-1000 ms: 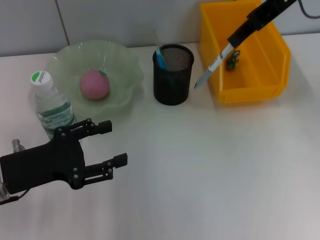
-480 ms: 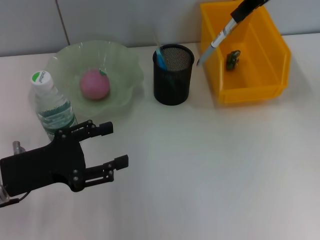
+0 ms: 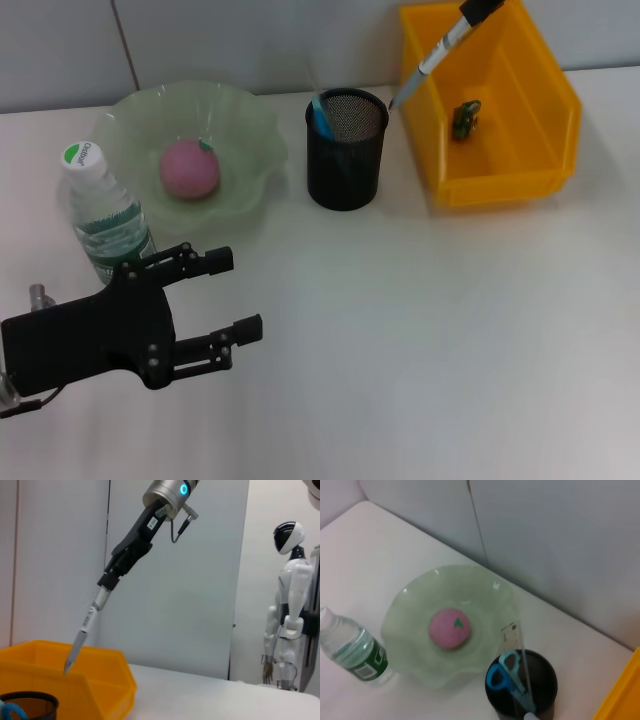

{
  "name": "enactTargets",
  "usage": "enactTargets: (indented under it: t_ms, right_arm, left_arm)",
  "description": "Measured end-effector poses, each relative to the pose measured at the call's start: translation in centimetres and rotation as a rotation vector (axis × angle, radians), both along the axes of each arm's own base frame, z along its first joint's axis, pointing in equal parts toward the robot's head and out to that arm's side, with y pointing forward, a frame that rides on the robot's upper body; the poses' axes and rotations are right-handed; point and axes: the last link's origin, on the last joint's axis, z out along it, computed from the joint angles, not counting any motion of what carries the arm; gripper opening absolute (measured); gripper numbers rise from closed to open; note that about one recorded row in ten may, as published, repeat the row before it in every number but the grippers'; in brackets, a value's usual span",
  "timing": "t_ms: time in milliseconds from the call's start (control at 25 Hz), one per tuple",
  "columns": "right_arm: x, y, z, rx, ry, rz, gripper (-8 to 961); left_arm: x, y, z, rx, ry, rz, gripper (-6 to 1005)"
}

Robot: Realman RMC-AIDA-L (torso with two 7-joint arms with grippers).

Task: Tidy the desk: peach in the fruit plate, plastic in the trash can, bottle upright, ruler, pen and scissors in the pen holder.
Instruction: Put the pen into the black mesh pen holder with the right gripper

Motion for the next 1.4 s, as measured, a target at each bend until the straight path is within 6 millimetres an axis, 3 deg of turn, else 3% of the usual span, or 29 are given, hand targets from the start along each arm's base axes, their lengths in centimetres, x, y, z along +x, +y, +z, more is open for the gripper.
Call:
enactTargets:
  t_ms: [360, 840, 1400]
  right_arm:
    - [0.0, 0.9, -0.4, 0.042, -0.006, 0.004, 136]
    - [0.2, 1.9, -5.9, 0.023, -0.049, 0.029, 149]
    - [0.8, 2.5, -9.2, 0.044, -0.097, 0.042, 176]
  left_arm:
    - [0.2, 0.0, 0.0, -0.016, -0.008, -0.004, 785]
    - [0.2, -0.1, -0.1, -0.019, -0.012, 0.002, 786]
    - [-0.2, 0.0, 0.2, -0.008, -0.022, 0.022, 786]
